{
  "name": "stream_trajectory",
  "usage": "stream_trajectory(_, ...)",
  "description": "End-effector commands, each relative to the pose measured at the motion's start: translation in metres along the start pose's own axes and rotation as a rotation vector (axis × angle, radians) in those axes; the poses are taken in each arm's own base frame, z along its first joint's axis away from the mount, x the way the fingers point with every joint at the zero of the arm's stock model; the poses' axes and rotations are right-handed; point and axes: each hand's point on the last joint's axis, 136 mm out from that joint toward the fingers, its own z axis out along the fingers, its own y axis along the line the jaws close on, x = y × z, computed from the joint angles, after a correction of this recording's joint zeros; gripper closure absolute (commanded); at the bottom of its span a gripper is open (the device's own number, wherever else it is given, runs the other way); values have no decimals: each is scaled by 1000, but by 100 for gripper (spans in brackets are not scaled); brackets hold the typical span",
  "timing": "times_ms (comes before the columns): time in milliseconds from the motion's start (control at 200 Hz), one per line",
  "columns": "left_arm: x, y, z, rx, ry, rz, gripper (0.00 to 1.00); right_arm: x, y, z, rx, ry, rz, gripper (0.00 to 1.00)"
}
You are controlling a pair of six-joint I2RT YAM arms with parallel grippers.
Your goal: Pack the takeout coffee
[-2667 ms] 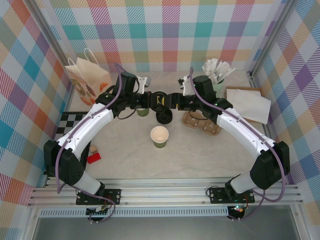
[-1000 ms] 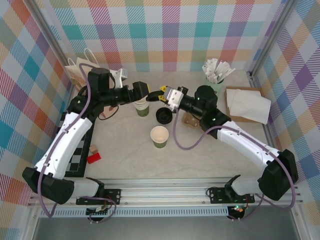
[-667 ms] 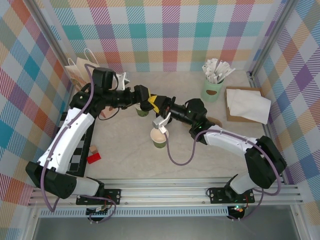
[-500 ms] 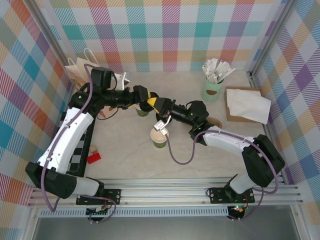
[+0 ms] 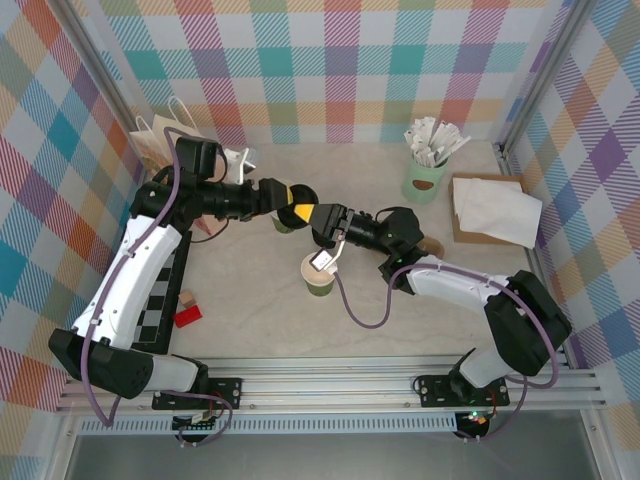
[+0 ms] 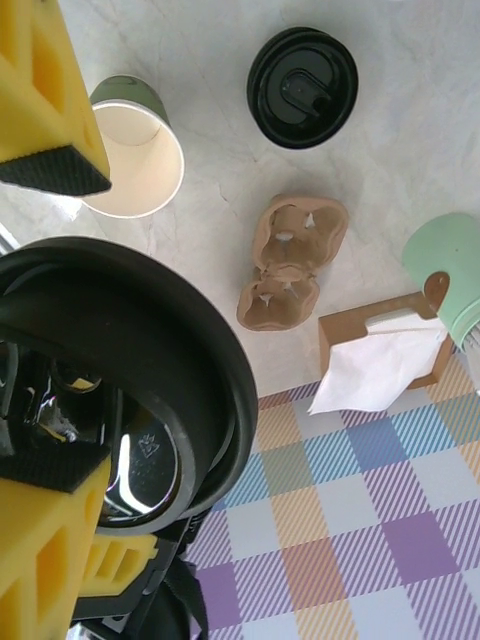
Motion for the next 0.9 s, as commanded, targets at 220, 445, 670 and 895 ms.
stream_trajectory(220,2,-14,-10,74,5,68,66,-10,-29,-1,80,-42,-16,89)
stream_trajectory(445,4,-21,-7,135,28,93,73,-17,-24,-2,50,-67,33,88)
stream_trajectory(670,7,-20,-5,138,39,111,84,-22,-3,-3,-62,-74,142,80)
stream_trajectory(895,9,-19,-3,142,61,142,96,-25,17,-12,-219,-57,309,79)
